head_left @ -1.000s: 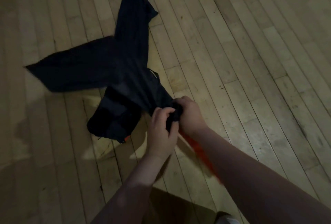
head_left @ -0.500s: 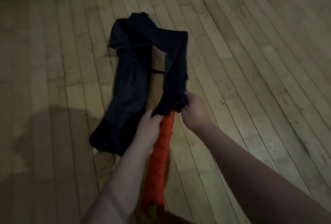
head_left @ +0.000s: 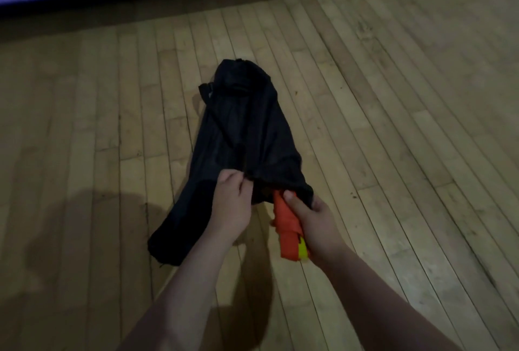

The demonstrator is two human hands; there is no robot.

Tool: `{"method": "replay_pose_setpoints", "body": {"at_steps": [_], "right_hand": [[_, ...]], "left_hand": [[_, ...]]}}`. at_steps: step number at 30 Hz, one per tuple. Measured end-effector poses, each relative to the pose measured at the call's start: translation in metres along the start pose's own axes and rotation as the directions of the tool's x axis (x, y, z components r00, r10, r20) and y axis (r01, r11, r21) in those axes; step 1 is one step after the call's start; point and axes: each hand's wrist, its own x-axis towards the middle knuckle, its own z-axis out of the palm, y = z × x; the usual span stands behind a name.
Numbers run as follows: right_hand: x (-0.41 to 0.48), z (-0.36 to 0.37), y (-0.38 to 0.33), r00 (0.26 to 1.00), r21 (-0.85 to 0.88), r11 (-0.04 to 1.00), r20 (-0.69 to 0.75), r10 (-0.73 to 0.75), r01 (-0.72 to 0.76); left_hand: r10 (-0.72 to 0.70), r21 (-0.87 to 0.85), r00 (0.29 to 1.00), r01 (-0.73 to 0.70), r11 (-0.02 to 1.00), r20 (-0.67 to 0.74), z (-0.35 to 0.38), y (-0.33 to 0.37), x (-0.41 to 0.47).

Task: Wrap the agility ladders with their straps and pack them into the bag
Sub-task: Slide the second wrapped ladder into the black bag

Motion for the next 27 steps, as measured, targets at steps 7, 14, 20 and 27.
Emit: {"method": "replay_pose_setpoints", "body": {"at_steps": [7,14,20,27], "right_hand": [[0.024,0.05,-0.015,0.913,0.097,0.993,-0.395,0.101,-0.068],[0.027,0.057,-0.017,0.901,-0.093,0.995,-0.427,-0.081,0.045],[0.025,0.078,0.013,0.887,-0.721,0.558,0.174,-0.427,0.41],[0.042,0.092,0.038,0.878,-0.773,0.503,0.475,0.056,0.386]], "left_hand": [[0.029,-0.35,0.993,0.014,0.937,0.115,0.001,-0.001,-0.051],[0.258,-0.132,0.955,-0.239,0.962,0.145,-0.007,-0.022,-0.049],[0.068,-0.11,0.977,-0.092,0.99,-0.201,-0.032,-0.052,-0.025],[-0.199,0.391,0.978,0.162,0.906,0.054,-0.07,-0.107,-0.003]]}}
